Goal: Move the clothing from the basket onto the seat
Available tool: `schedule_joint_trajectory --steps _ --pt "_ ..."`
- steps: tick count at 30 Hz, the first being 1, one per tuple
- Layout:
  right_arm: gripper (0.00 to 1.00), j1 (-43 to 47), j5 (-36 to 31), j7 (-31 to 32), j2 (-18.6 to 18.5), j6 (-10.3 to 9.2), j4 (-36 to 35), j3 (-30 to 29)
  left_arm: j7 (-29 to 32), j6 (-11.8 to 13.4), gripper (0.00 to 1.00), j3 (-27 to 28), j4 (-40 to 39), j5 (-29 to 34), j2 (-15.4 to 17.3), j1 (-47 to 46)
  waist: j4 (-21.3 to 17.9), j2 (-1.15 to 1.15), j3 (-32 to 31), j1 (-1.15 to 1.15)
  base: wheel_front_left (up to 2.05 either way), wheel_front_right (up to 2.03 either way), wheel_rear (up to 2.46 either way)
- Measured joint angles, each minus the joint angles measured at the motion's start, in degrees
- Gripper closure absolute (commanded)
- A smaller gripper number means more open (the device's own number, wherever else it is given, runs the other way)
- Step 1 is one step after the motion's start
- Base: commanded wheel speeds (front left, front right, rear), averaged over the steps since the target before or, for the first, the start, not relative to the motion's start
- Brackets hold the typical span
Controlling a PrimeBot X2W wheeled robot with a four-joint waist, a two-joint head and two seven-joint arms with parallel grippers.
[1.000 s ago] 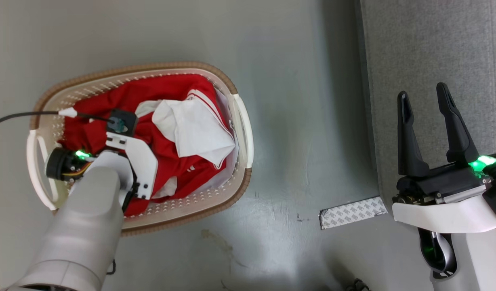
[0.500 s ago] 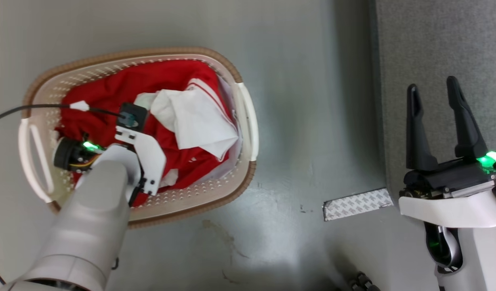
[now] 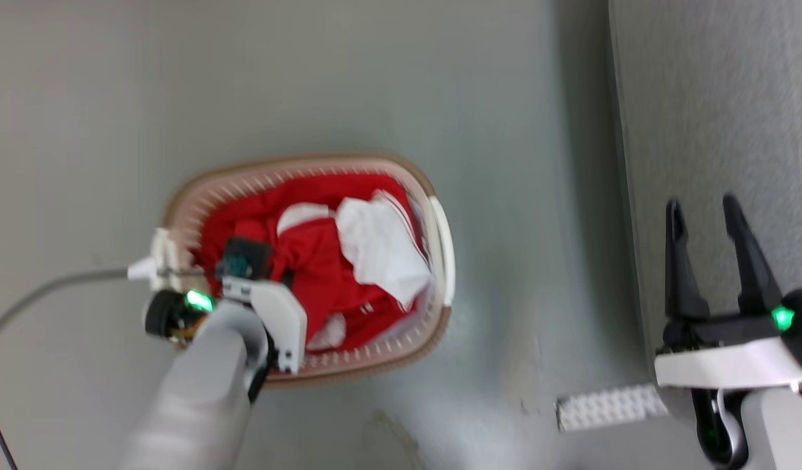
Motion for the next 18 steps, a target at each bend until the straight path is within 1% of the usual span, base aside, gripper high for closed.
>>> schedule_joint_trajectory --steps 7,8,14,18 --pt "0.0 4.52 -0.07 0.0 0.02 0.0 2.87 -1.91 -3.87 -0.58 1.0 0.67 -2.27 -3.08 -0.98 5.31 3.03 0.0 -9.48 -0.01 0.0 0.0 0.0" --pt "0.0 5.52 -0.08 0.0 0.02 0.0 3.19 -2.21 -4.38 -0.66 1.0 0.9 -3.57 -4.37 -1.11 6.71 3.77 0.0 -12.01 -0.01 0.0 0.0 0.0" --pt "0.0 8.73 -1.07 -0.01 0.01 0.0 3.63 -3.3 -4.89 -0.55 1.0 1.32 -9.45 -6.13 -1.31 11.52 5.21 0.0 -18.82 -0.01 0.0 0.0 0.0" --pt "0.0 10.93 -1.68 -0.01 -0.01 0.0 3.6 -4.26 -4.99 0.75 1.0 2.26 -16.71 -7.67 -1.41 15.78 5.54 0.0 -22.89 -0.01 0.0 0.0 0.0"
